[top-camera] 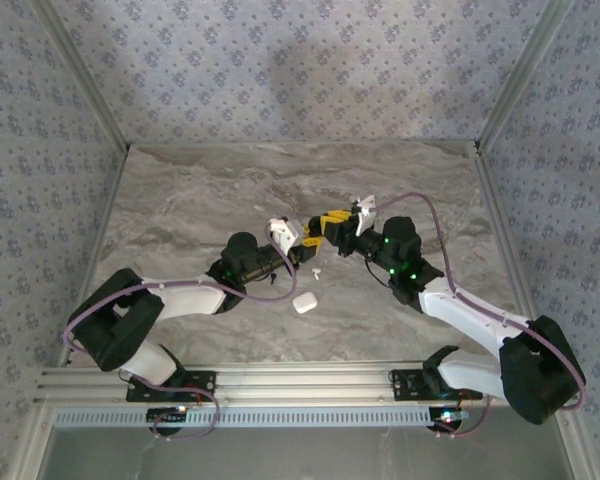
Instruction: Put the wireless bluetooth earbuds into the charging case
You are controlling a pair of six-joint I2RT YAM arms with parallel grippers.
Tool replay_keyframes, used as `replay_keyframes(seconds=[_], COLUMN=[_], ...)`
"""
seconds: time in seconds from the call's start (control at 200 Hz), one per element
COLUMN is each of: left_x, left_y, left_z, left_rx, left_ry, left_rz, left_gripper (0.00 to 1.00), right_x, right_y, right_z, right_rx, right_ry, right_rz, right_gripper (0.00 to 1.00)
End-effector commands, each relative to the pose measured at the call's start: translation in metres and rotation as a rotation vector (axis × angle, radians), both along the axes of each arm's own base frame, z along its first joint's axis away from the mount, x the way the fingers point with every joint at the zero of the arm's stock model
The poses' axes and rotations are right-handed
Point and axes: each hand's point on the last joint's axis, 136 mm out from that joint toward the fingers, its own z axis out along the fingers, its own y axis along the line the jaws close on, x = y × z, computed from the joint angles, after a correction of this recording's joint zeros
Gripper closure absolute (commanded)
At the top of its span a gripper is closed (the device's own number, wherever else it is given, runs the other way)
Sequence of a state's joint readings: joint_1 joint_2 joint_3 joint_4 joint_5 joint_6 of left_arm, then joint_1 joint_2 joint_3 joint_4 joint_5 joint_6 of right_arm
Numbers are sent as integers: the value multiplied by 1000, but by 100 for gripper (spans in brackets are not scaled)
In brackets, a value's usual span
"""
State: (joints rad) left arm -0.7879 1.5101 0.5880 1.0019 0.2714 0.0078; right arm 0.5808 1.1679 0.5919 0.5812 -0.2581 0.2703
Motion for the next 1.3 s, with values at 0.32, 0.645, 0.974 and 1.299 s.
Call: replay_keyframes(seconds=[0.32,0.645,0.974,1.299], left_x=[2,2,1,0], left_y=[-5,-5,-4,-1], left_z=[40,42,38,29], left_rx=[-115,-111,-94,-64], left_ry=[-80,-90,-92,-90], left_rz=[15,17,19,27], left_gripper=[81,81,81,82], right_x=[2,1,1,-1], right_y=[1,5,6,4], right_z=[-15,-14,-8,13], right_rx=[5,6,11,28], right_ry=[40,55,54,37], right_rz=[-51,-40,-31,-5], right_gripper=[80,76,64,51])
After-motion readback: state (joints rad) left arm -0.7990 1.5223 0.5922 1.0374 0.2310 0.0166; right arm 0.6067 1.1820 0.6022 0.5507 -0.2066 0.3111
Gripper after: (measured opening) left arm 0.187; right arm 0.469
